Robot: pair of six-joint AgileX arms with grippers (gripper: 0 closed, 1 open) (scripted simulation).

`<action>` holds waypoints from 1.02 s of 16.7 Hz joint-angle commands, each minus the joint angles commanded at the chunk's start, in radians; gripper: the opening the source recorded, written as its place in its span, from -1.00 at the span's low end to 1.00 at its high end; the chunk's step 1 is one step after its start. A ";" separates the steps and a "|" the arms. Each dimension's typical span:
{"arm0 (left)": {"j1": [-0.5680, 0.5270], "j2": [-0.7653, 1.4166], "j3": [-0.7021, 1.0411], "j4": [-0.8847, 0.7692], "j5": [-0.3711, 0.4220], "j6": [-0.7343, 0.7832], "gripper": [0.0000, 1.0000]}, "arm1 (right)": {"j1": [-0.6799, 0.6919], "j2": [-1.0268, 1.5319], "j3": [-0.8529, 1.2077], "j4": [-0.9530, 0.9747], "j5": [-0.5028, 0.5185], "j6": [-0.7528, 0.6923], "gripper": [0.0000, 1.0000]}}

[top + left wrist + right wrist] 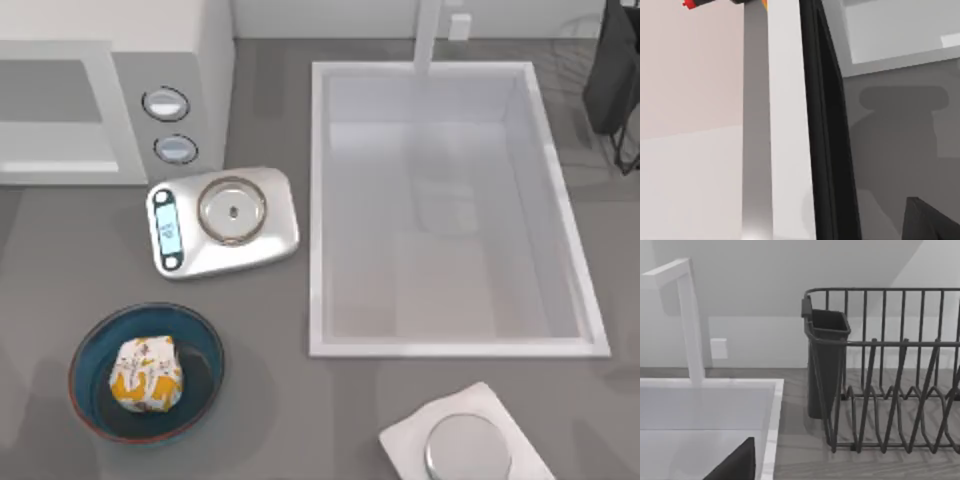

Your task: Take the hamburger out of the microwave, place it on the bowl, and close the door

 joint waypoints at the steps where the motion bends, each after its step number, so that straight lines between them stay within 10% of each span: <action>1: 0.063 0.082 0.051 -0.016 0.047 0.039 -1.00 | 0.000 0.000 0.000 0.000 0.000 0.000 1.00; 9: 0.415 0.554 0.347 -0.113 0.308 0.255 -1.00 | 0.000 0.000 0.000 0.000 0.000 0.000 1.00; 17: 0.439 0.591 0.366 -0.116 0.327 0.272 -1.00 | 0.000 0.000 0.000 0.000 0.000 0.000 1.00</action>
